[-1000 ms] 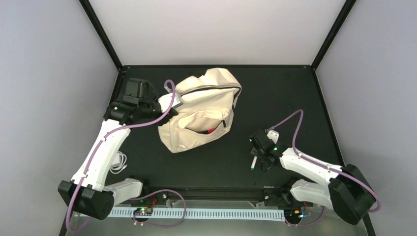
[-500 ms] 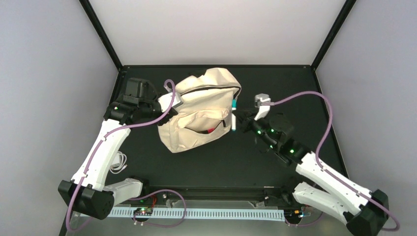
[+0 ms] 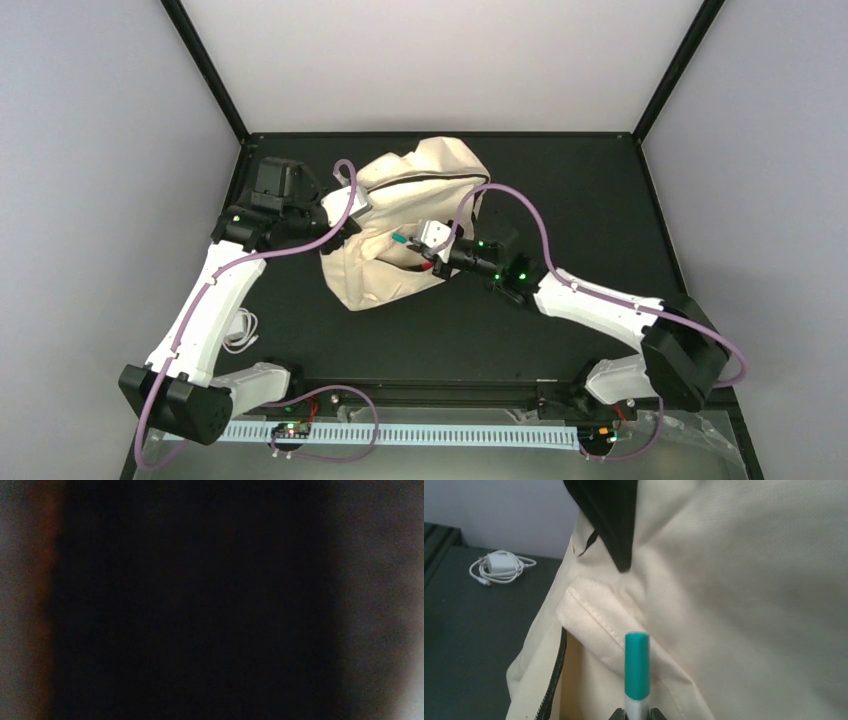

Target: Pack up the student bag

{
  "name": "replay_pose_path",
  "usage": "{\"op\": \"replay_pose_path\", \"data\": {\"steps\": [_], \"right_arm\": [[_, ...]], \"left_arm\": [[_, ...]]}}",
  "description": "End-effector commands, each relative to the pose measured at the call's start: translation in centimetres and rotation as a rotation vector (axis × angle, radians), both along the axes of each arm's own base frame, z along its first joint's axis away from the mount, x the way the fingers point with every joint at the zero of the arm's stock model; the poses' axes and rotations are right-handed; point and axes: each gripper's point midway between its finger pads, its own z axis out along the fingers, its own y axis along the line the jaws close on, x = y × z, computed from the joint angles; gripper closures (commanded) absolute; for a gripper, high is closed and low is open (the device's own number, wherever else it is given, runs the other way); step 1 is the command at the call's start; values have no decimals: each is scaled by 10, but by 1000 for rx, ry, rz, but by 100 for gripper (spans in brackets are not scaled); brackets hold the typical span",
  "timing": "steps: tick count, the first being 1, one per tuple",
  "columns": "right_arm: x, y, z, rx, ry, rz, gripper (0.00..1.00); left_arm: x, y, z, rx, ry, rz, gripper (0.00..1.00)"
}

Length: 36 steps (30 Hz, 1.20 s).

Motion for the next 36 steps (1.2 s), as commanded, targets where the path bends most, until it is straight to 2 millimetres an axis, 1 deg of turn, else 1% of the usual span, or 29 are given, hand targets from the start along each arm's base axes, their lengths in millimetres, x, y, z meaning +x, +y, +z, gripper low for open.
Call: {"op": "replay_pose_path", "data": {"steps": [1,2,3,4,5,6,8,9,10,12,15,17,19,21,22,24,25,30,32,36], "right_arm": [[-2,12,9,-62,-169,74,80],[-2,12,12,-59,-174,72,74],[-2,12,15,-56,-182,70,65],[-2,11,18,-58,-190,71,54],[-2,11,21,-63,-196,72,47],[-3,9,22,-75,-198,75,43],[-6,6,30,-86,-185,72,38],[-8,3,39,-71,-174,66,36],[-11,0,52,-47,-155,64,35],[-22,-9,85,12,-113,67,29],[-33,-22,126,39,-51,57,20],[-33,-35,144,29,-41,25,16],[-26,-54,154,27,-46,-15,13],[-13,-72,153,23,-57,-69,8],[-2,-80,152,20,-61,-104,6],[10,-87,145,-16,-54,-114,2],[18,-85,140,-47,-54,-117,1],[45,-77,126,-135,-125,-133,1],[57,-77,121,-146,-125,-139,3],[75,-73,111,-170,-113,-137,12]], "left_arm": [[8,1,10,-2,-15,27,98],[8,1,10,-2,-14,26,98],[8,1,10,-2,-13,25,98],[9,1,9,0,-13,25,99],[9,1,9,0,-13,24,98],[9,1,9,3,-13,26,98],[9,1,9,4,-15,25,99],[9,2,9,5,-17,27,99],[9,2,9,5,-18,27,98],[10,2,8,8,-17,26,98],[11,2,7,10,-15,27,98],[11,2,6,11,-14,25,99],[11,2,7,10,-17,21,99],[10,1,7,11,-22,16,99],[10,2,8,12,-24,15,98],[9,2,7,12,-22,13,99],[9,1,7,12,-22,12,98],[7,2,4,18,-16,11,98],[6,3,4,20,-18,9,99],[3,4,2,32,-20,0,98]]}}
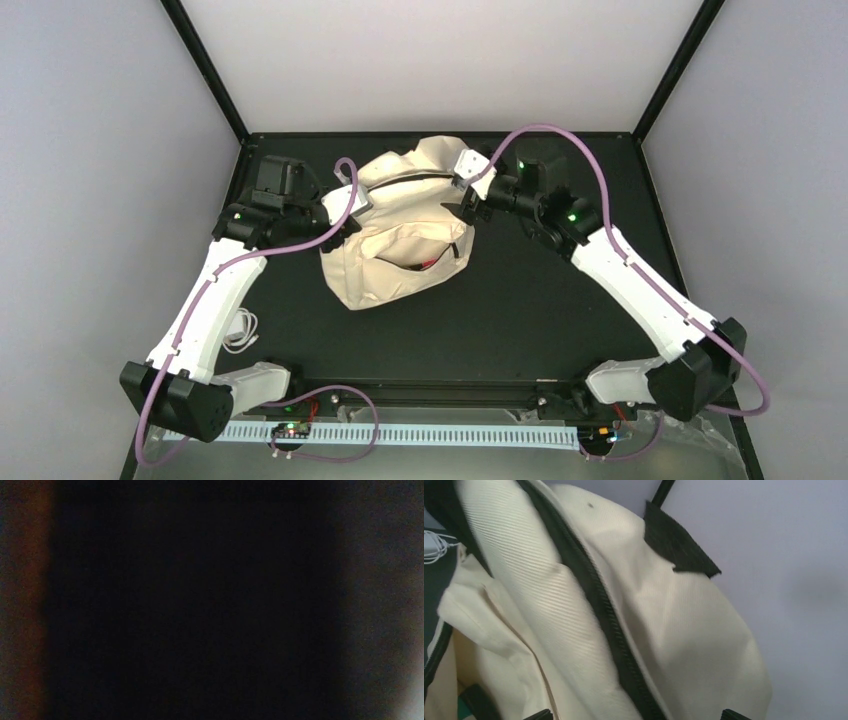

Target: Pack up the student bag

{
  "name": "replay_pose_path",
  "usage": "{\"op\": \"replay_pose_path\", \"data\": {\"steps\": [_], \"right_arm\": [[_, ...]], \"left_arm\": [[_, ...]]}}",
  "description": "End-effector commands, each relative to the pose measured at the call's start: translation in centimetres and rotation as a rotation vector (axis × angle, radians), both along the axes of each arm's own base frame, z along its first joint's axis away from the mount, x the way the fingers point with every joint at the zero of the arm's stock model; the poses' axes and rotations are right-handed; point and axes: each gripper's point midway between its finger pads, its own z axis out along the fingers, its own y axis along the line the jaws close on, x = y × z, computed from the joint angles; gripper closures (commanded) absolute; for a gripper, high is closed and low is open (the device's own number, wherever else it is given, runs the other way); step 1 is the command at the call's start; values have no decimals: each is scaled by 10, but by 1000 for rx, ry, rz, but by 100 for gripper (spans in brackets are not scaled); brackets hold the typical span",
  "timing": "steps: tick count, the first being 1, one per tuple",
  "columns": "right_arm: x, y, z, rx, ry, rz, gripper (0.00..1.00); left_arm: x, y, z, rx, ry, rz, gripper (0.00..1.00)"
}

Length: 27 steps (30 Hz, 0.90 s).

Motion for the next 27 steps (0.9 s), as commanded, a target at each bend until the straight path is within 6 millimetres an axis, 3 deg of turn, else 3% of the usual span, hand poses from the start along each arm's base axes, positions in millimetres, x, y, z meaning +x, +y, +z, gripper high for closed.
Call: {"op": "replay_pose_path", "data": {"steps": [1,5,11,13,14,17,18,21,27], "right_arm": [[13,1,11,-18,-49,16,17],[14,8,4,-35,-23,53,44],[10,8,4,-17,3,61,96],[10,7,6,-3,26,49,98],[10,7,6,4,39,43,99],[13,5,6,25,71,9,99],[14,4,6,29,76,-3,99],[20,3,5,42,90,-36,99],[41,1,1,43,112,-124,99]], "left_arm": [[0,4,1,27,-18,-2,98],[0,4,-1,30,-14,-3,98],[0,3,1,25,0,-2,98],[2,5,2,27,9,18,90],[4,6,3,31,12,33,78],[9,14,9,48,22,101,12],[8,17,12,59,27,115,2],[9,32,16,113,55,187,1],[7,93,7,206,196,404,1]]}}
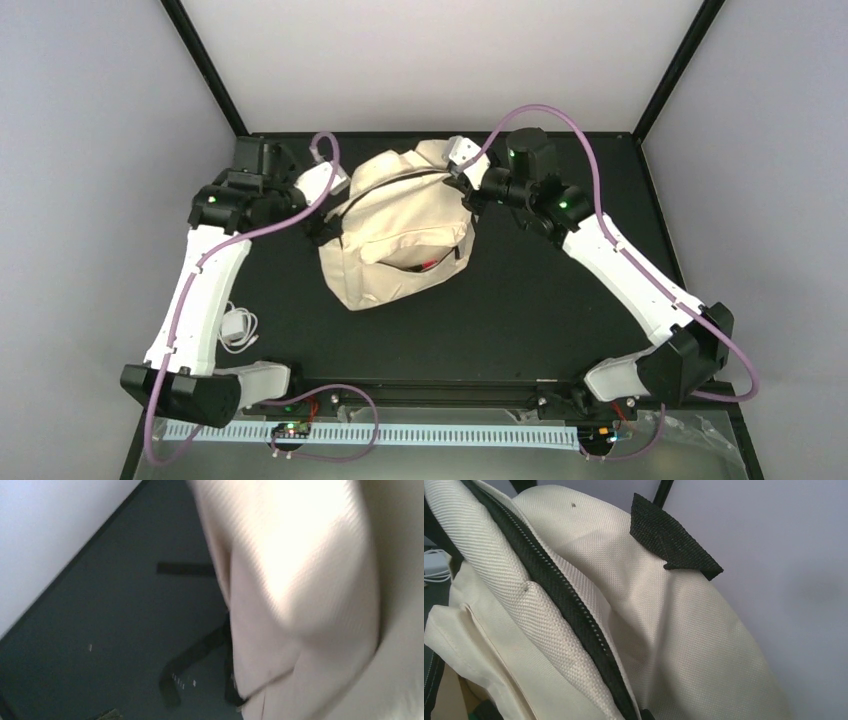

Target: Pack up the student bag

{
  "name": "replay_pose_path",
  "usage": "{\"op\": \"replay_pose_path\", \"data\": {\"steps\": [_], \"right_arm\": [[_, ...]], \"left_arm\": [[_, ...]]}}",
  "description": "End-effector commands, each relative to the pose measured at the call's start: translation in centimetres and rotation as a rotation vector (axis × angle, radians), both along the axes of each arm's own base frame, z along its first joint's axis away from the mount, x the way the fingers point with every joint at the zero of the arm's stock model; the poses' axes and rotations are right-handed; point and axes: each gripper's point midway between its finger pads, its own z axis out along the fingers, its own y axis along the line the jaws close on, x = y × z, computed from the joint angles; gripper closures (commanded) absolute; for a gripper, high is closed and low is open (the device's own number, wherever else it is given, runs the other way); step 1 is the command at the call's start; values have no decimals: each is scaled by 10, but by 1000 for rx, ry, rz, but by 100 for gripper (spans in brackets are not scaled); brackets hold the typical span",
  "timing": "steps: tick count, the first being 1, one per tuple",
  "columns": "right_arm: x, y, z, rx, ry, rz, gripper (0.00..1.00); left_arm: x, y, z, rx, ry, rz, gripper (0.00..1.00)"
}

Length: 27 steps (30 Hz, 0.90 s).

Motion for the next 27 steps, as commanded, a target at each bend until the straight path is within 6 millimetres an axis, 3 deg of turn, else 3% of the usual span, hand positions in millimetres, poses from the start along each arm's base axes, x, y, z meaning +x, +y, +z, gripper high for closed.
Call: {"op": "replay_pose_path", "data": {"steps": [1,5,11,15,21,24,27], "right_arm": [[26,-5,10,18,0,-119,99],[36,-4,6,10,27,-154,99],[34,-3,7,21,27,-141,99],[29,-6,9,22,19,-135,99],[24,-8,9,32,8,-131,99],[23,-9,8,30,10,-132,99],[25,-8,7,30,17,-136,99]], "left_arm": [[-12,60,-18,80,185,224,1],[-26,113,-38,105,312,401,1],[-65,220,-110,181,484,717,2],[-91,283,-145,171,570,920,1],[-116,342,-197,118,629,1121,1],[-115,349,-212,40,635,1148,1],[-111,337,-227,-17,637,1117,1]]}}
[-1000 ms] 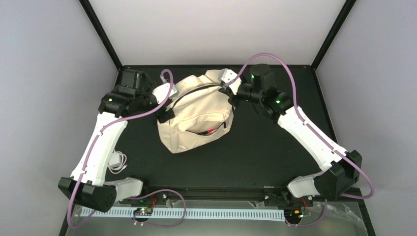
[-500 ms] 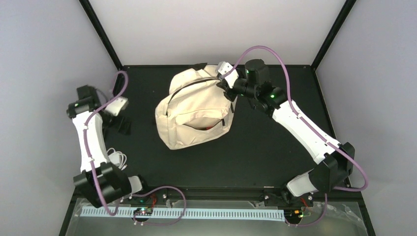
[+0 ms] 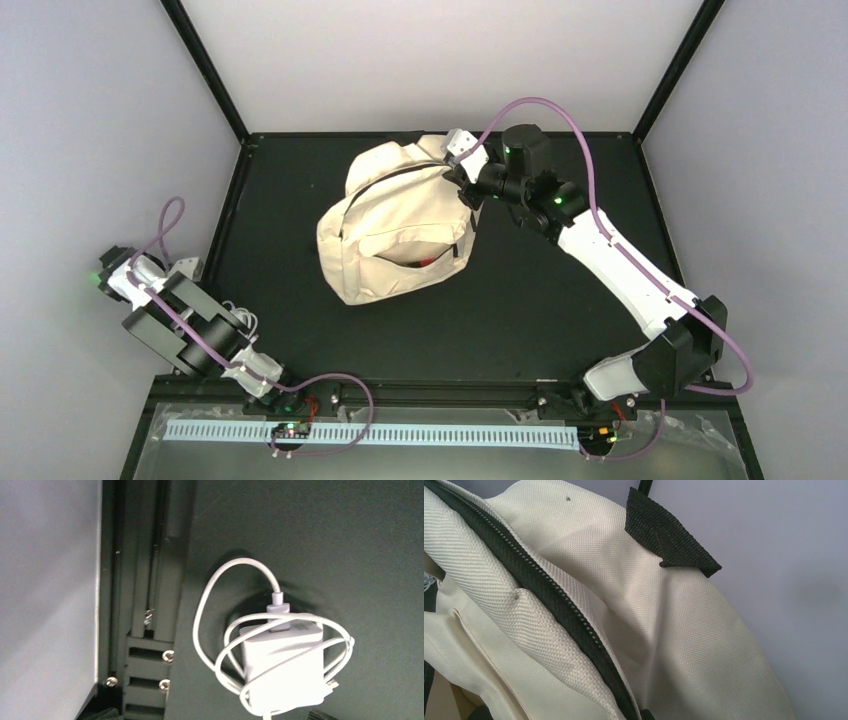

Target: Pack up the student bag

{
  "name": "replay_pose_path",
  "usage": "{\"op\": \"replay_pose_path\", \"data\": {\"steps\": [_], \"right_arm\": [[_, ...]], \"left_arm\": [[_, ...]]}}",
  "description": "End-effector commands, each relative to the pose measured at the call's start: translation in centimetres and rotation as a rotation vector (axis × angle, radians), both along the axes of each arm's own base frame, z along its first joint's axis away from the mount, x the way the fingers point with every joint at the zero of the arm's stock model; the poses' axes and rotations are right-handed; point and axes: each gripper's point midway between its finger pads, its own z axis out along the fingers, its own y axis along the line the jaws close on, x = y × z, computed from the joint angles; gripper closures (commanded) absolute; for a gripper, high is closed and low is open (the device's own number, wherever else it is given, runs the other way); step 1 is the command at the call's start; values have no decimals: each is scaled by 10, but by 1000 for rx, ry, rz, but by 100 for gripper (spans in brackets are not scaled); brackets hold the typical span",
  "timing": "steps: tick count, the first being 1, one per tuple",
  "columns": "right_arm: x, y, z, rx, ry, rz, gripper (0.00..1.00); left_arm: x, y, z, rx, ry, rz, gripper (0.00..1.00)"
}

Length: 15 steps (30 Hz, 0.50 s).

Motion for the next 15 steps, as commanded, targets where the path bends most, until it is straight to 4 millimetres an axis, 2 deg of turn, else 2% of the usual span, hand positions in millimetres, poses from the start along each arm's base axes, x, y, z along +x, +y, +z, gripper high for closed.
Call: {"op": "replay_pose_path", "data": {"steps": [1,6,11,13,15], "right_arm": [[7,-9,7,11,-15,-54,99],[8,-6,4,8,-2,-44,99],[12,-4,0,-4,12,-47,99],[13,-3,-2,-4,22,-45,99],[12,-2,-2,0,26,-39,99]], "left_arm": [[12,-7,-14,-32,-82,-20,1],[9,-23,-32,-55,-91,-38,1],[10,-43,-35,-79,-112,-81,1],[10,-44,-36,-54,-109,-97,1],[6,-37,-41,-8,-83,-90,1]]}}
